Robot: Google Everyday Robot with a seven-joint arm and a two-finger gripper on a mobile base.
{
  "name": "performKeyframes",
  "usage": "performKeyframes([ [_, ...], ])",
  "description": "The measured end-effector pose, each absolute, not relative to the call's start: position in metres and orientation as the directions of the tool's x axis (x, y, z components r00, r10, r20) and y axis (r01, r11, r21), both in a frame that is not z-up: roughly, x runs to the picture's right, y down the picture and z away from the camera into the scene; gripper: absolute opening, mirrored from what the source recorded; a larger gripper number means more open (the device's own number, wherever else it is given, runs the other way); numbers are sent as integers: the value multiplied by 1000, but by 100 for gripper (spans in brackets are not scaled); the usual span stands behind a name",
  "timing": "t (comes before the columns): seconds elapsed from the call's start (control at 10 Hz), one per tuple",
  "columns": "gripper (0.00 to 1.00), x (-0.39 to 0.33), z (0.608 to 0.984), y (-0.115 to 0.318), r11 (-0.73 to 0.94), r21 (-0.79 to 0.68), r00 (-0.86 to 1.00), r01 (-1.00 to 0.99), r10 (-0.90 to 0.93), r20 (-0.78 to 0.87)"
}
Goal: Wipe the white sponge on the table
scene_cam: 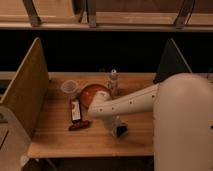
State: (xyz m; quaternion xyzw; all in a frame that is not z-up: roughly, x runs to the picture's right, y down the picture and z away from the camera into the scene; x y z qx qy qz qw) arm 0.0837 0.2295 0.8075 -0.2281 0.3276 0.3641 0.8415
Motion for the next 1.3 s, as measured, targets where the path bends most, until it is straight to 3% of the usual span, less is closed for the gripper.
performKeyframes([
  [0.4, 0, 120, 834, 196, 636, -83, 474, -768, 476, -741],
  [0.7, 0, 97, 872, 174, 658, -119, 527, -744, 467, -710],
  [1.0, 1, 55, 885, 172, 663, -198, 600, -722, 457, -656],
  [1.3, 25, 31, 863, 172, 681, -242, 650, -691, 438, -622],
])
